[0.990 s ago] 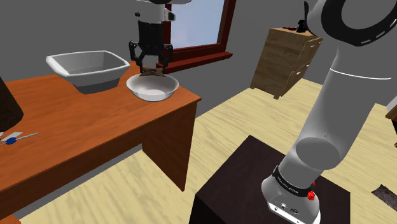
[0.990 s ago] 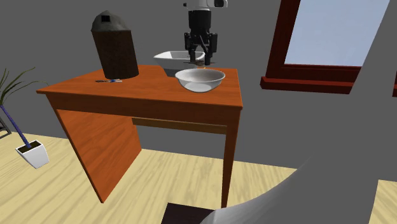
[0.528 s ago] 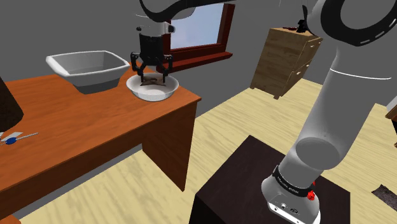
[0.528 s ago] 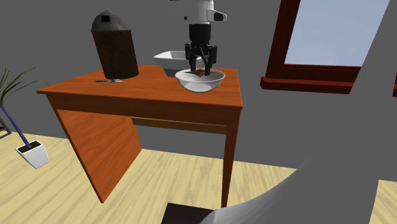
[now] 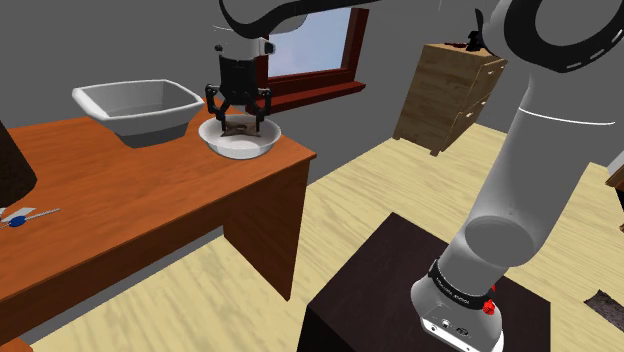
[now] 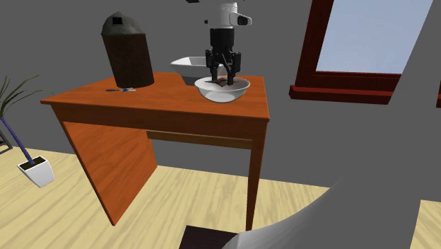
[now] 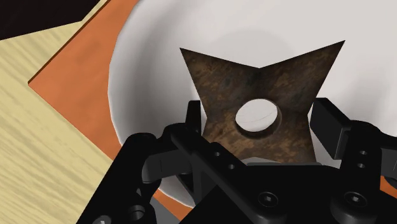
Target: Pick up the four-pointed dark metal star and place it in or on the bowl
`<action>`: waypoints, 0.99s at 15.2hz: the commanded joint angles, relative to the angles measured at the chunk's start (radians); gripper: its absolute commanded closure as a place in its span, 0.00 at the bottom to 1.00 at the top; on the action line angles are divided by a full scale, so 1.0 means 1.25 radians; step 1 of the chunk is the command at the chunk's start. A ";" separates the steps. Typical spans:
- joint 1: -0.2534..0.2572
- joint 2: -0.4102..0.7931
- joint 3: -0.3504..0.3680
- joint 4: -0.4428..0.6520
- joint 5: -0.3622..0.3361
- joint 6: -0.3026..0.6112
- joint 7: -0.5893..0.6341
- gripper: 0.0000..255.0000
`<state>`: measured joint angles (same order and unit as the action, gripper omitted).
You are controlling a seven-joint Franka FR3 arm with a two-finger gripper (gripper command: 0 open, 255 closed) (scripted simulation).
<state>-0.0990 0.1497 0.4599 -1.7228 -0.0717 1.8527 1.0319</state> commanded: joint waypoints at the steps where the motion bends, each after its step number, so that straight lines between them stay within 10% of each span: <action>1: 0.000 0.000 0.000 0.000 0.000 0.000 0.000 0.00; 15: 0.003 -0.001 0.002 0.100 0.002 -0.101 -0.002 0.00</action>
<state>-0.0952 0.1477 0.4627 -1.5991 -0.0692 1.7276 1.0295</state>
